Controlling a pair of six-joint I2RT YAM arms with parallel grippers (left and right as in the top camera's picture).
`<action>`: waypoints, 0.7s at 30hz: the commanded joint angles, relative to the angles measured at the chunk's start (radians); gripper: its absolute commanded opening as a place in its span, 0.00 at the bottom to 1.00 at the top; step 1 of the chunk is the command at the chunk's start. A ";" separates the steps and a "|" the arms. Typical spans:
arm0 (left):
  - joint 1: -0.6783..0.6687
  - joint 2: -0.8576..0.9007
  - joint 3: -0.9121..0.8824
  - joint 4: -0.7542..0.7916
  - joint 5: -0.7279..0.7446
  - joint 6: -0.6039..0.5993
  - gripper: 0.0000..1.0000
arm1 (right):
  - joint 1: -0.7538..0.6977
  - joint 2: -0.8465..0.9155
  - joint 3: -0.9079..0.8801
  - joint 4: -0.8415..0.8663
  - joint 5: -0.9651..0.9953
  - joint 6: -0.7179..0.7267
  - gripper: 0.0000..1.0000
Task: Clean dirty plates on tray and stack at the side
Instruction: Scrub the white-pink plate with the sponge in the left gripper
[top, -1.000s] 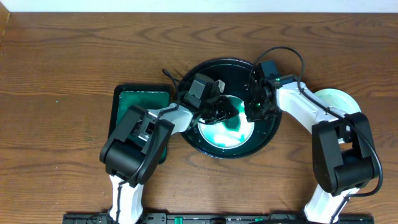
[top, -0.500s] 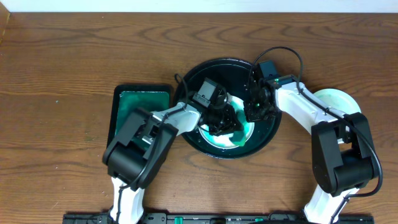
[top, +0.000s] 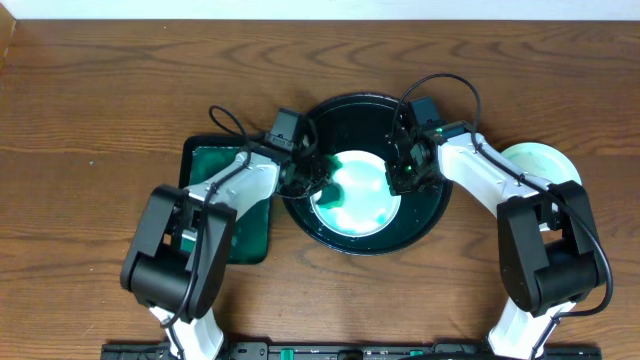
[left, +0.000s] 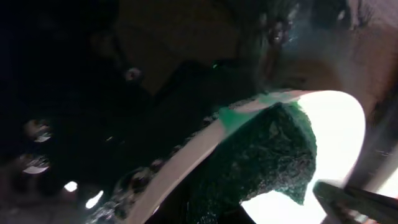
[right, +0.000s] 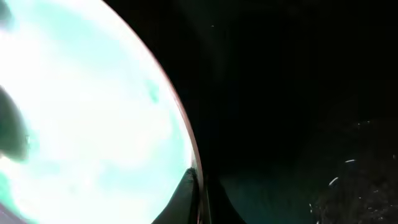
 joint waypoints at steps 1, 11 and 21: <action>0.032 -0.003 -0.043 -0.050 -0.335 0.082 0.07 | 0.009 0.009 -0.008 -0.020 0.008 -0.007 0.01; 0.080 -0.375 -0.043 -0.261 -0.208 0.295 0.07 | 0.009 0.011 -0.063 0.059 0.007 -0.007 0.17; 0.245 -0.444 -0.125 -0.465 -0.509 0.308 0.08 | 0.011 0.004 -0.171 0.206 -0.068 -0.011 0.01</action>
